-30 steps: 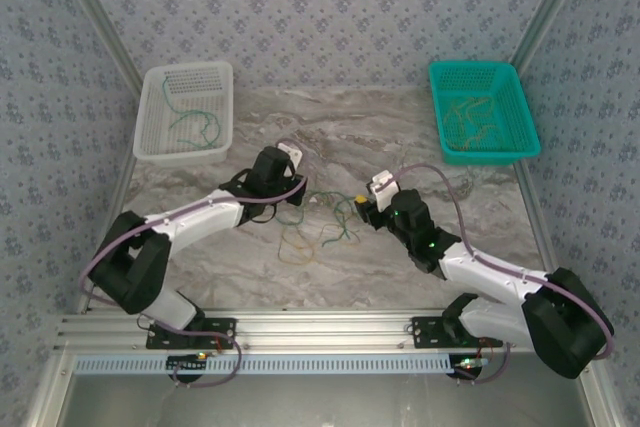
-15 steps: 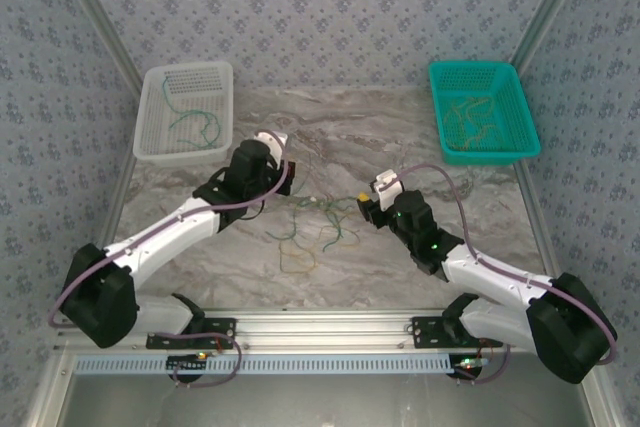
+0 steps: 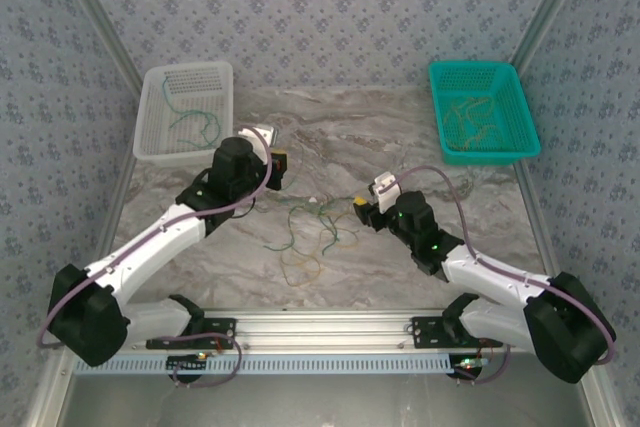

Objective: Untangle the cables

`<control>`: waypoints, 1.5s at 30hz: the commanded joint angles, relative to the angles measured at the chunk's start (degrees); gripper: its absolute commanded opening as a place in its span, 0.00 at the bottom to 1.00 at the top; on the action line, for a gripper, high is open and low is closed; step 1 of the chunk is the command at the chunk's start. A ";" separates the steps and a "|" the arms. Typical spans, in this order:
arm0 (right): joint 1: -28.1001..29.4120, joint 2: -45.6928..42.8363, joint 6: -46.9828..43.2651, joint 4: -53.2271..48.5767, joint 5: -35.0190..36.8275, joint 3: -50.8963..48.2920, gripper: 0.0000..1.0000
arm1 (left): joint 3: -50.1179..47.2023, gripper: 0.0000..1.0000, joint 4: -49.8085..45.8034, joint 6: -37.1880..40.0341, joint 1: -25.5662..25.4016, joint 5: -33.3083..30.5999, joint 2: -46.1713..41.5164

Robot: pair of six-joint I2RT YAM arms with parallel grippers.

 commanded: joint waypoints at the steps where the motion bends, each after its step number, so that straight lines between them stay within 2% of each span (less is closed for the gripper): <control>1: -0.50 0.26 0.70 1.77 -1.99 0.13 0.64 | 0.78 0.00 0.39 1.07 0.82 0.18 0.52; 12: -2.08 3.42 0.65 1.08 -5.25 1.38 0.65 | -3.64 0.00 4.97 -1.89 3.16 1.27 5.76; 20: -1.20 6.42 -0.40 -0.85 -9.70 6.27 0.66 | 2.21 0.00 2.07 -2.35 3.09 3.63 1.75; 25: 2.57 8.04 -4.42 -3.87 -12.36 12.66 0.66 | 3.74 0.00 1.03 -2.77 3.14 5.33 -1.47; 32: 3.58 11.22 -5.27 -1.55 -14.13 16.06 0.66 | 4.82 0.00 -0.13 -2.79 3.32 6.69 -4.66; 37: 3.63 9.13 -3.53 -0.75 -15.85 16.95 0.66 | 5.61 0.00 -0.73 -2.55 3.26 9.51 -6.48; 42: 2.36 6.38 -1.52 -0.65 -20.68 17.41 0.65 | 5.26 0.00 -0.08 -2.09 3.27 12.55 -6.51; 45: 0.24 4.91 1.37 -1.46 -25.17 18.26 0.66 | 4.31 0.00 1.66 -0.76 3.26 16.94 -5.78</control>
